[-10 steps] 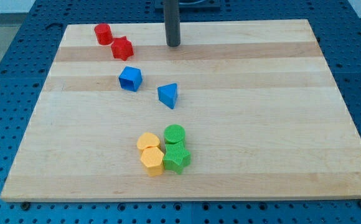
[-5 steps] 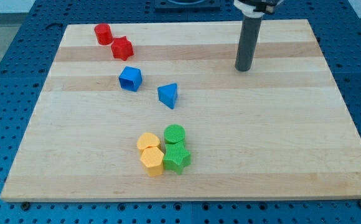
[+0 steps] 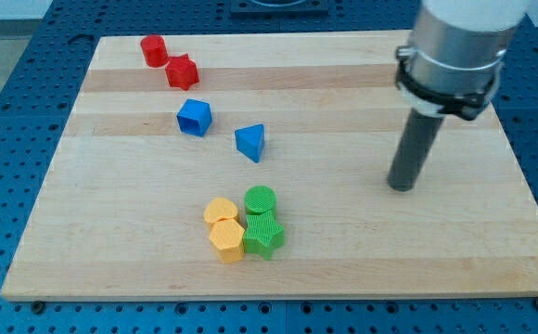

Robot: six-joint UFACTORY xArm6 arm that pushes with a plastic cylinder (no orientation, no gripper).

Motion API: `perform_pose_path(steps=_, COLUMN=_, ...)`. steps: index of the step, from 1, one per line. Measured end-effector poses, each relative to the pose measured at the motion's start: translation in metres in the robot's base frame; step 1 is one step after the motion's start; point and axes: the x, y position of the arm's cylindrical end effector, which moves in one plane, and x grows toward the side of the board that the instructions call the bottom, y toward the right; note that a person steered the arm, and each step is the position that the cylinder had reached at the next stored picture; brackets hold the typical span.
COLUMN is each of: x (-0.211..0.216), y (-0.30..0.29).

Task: Slide the blue triangle towards the blue cube

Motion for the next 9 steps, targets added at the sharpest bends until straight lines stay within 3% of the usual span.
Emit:
perform_pose_path(steps=3, x=-0.019, y=-0.015)
perform_pose_path(steps=6, x=-0.02, y=-0.096)
perform_pose_path(steps=8, x=-0.048, y=-0.181)
perform_pose_path(steps=9, x=-0.069, y=-0.186)
